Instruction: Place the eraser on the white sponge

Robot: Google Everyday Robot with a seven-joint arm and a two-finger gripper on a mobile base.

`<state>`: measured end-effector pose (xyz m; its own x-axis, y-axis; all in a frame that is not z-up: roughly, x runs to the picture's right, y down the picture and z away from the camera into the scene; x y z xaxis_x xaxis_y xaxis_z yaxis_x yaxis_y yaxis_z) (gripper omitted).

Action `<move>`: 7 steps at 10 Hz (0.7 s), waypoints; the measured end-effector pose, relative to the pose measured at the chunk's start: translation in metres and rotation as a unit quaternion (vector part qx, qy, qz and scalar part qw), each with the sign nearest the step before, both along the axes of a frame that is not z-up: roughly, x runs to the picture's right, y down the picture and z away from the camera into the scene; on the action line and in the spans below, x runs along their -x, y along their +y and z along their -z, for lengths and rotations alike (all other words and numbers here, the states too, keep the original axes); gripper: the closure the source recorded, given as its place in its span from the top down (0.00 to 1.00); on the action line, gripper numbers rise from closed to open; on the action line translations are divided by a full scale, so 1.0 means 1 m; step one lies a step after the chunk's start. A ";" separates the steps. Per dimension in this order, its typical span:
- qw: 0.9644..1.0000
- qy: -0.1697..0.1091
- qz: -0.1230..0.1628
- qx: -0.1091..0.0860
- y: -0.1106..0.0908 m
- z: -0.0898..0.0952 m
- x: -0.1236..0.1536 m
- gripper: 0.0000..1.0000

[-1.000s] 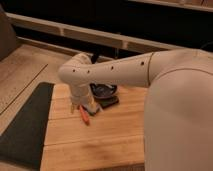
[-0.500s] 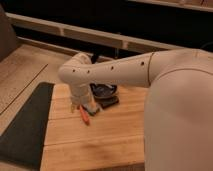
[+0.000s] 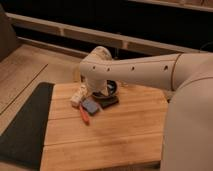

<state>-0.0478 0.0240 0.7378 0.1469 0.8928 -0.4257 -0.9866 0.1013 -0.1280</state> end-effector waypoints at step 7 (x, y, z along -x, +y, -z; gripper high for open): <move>0.995 0.079 -0.035 0.046 0.032 -0.052 -0.081 0.65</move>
<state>0.0333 0.0562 0.7897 0.0109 0.8544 -0.5195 -0.9993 0.0277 0.0245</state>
